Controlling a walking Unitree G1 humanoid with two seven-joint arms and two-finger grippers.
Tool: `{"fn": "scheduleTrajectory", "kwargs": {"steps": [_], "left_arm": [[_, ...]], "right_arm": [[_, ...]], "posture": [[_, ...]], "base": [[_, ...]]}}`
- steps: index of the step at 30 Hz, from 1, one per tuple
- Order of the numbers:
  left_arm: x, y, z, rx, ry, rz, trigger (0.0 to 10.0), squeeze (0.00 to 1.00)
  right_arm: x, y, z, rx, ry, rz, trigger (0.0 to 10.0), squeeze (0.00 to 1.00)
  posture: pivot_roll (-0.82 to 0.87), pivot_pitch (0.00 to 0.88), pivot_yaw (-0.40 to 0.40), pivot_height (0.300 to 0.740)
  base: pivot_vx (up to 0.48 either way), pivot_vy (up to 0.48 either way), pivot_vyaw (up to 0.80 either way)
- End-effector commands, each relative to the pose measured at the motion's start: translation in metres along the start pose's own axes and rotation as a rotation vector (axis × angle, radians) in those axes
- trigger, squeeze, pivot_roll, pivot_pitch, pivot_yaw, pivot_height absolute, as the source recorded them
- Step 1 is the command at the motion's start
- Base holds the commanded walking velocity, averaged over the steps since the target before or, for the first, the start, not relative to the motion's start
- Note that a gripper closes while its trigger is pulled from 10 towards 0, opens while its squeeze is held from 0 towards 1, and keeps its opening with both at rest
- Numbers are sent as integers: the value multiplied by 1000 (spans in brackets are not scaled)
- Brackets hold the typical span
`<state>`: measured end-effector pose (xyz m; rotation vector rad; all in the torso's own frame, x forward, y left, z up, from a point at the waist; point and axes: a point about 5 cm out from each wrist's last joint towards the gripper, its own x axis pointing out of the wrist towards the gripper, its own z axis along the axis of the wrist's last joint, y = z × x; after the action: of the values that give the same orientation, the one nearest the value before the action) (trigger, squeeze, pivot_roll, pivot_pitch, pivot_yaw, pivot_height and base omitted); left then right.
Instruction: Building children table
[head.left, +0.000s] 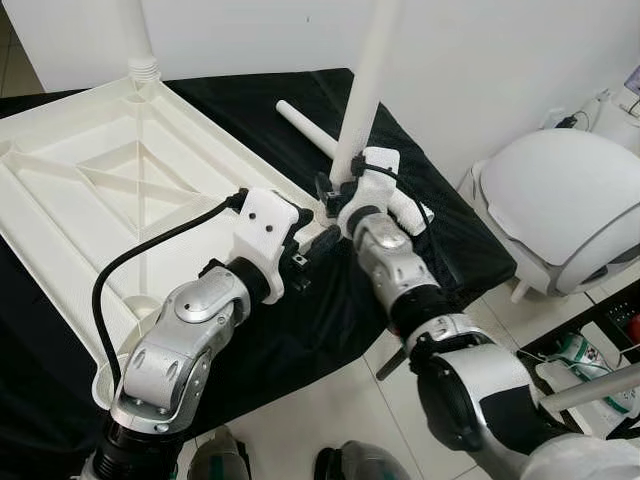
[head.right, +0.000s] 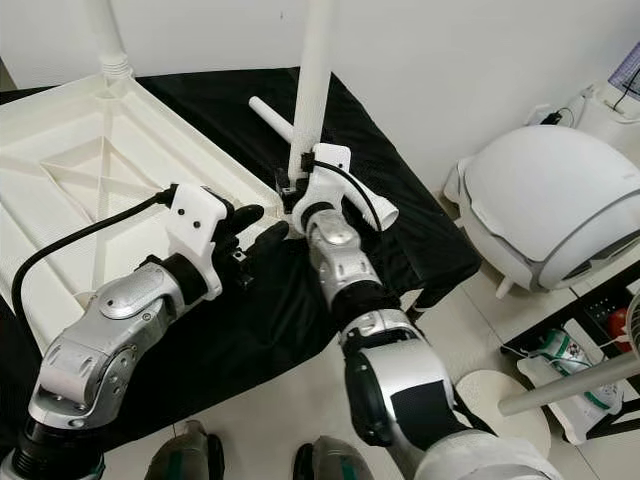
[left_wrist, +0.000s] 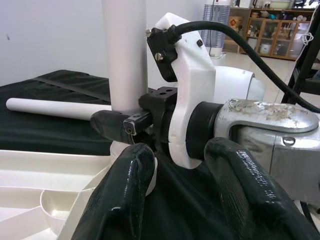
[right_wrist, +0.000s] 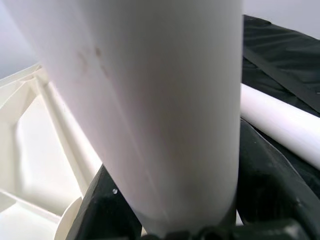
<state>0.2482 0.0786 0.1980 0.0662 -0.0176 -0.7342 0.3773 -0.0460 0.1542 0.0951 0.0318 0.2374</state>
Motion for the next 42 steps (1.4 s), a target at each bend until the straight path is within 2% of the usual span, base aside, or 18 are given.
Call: {"fn": "scheduleTrajectory", "kwargs": {"steps": [1,2,3,13,14,15,16,18,19,21,24,26,27,28,35,42], "left_arm": [[0,-2,-2,-16,9,6,10000,0],[0,-2,-2,-16,9,6,10000,0],[0,-2,-2,-17,10,10,10000,0],[0,-1,-2,-20,7,20,10000,0],[0,-1,-2,-18,6,22,10000,0],[0,-1,-2,-18,6,22,10000,0],[0,-1,-1,-16,4,24,10000,0],[0,-1,-1,-16,4,24,10000,0],[0,0,-1,-14,3,25,10000,0],[0,0,-1,-14,3,25,10000,0],[0,1,-1,-8,1,26,10000,0],[0,1,-1,-8,1,26,10000,0],[0,1,0,-7,0,24,10000,0],[1,2,0,-6,-1,21,10000,0],[1,2,0,1,0,10,10000,0],[1,2,1,7,1,9,10000,0]], "right_arm": [[-5,-3,-16,36,65,-21,0,0],[-5,-3,-16,36,65,-21,0,0],[-5,-4,-14,22,49,0,10000,0],[-9,-18,-9,15,17,24,10000,0],[-10,-26,-7,7,7,69,10000,1000],[-10,-26,-7,7,7,69,10000,1000],[-11,-35,-6,-16,-1,126,10000,1000],[-11,-35,-6,-16,-1,126,10000,1000],[-13,-43,-4,-34,-2,183,10000,1000],[-13,-43,-4,-34,-2,183,10000,1000],[-16,-61,-1,-122,3,362,10000,1000],[-16,-61,-1,-122,3,362,10000,1000],[-17,-64,-1,-139,15,406,10000,1000],[-17,-66,-1,-149,28,447,10000,0],[-16,-61,-1,-196,42,540,10000,0],[-8,-54,8,-235,20,533,10000,0]], "posture": [[14,44,-85,740],[14,44,-85,740],[17,45,-88,740],[21,37,-97,740],[25,31,-100,740],[25,31,-100,740],[28,25,-101,740],[28,25,-101,740],[28,20,-103,740],[28,20,-103,740],[27,6,-98,740],[27,6,-98,740],[27,3,-97,740],[28,0,-92,740],[35,0,-82,740],[50,0,-84,740]], "base": [[0,0,0],[0,0,0],[0,0,0],[0,0,0],[0,0,0],[0,0,0],[0,0,0],[0,0,0],[0,0,0],[0,0,0],[0,0,0],[0,0,0],[0,0,0],[0,0,0],[0,0,0],[0,0,0]]}}
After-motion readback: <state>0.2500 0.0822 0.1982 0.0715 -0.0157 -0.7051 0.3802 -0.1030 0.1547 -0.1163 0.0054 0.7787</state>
